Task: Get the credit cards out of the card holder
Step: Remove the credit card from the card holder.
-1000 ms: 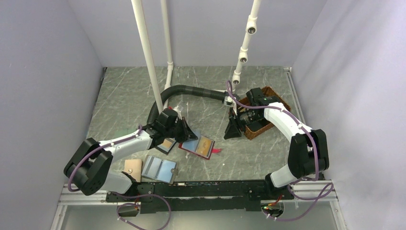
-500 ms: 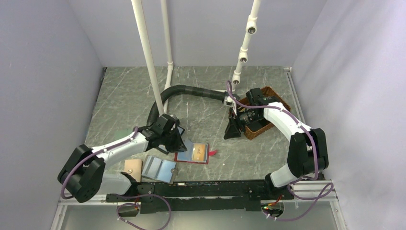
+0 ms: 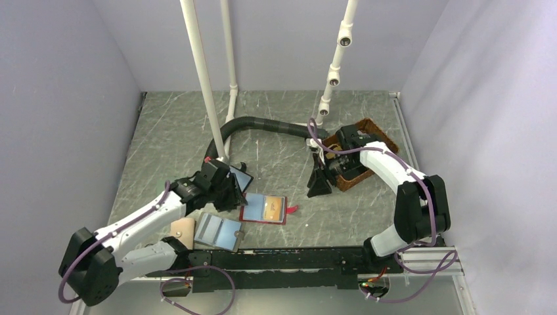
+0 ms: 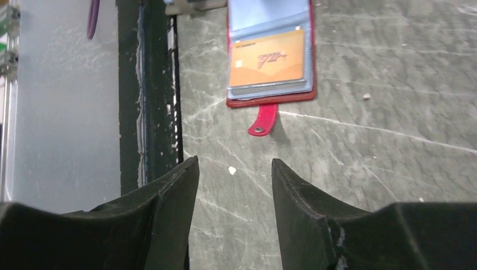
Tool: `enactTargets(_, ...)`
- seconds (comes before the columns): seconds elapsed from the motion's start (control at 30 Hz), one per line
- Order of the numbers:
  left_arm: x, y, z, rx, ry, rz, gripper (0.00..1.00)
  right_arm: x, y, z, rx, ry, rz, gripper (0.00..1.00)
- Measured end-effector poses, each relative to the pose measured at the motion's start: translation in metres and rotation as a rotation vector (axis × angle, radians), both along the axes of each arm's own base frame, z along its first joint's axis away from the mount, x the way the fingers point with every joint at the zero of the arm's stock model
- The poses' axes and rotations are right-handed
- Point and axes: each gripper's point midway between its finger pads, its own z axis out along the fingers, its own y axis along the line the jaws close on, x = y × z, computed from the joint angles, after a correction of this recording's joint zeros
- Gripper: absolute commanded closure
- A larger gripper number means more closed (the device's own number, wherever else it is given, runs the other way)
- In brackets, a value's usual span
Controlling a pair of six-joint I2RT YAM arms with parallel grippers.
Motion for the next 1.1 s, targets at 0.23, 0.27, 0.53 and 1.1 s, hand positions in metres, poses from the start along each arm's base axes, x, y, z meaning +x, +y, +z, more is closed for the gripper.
enactTargets(0.23,-0.001,0.009,0.024,-0.076,-0.106,0.069,0.19,-0.028,0.005,-0.007,0.025,-0.067,0.191,0.44)
enactTargets(0.27,-0.002,0.010,0.024,-0.088,-0.114,0.076,0.19,-0.031,0.006,-0.009,0.027,-0.073,0.212,0.44)
enactTargets(0.53,-0.011,0.014,0.009,-0.167,-0.146,0.106,0.19,-0.042,0.013,-0.017,0.015,-0.090,0.298,0.44)
enactTargets(1.1,-0.004,0.002,-0.029,-0.100,-0.073,0.048,0.21,-0.049,0.013,-0.030,-0.013,-0.088,0.320,0.44)
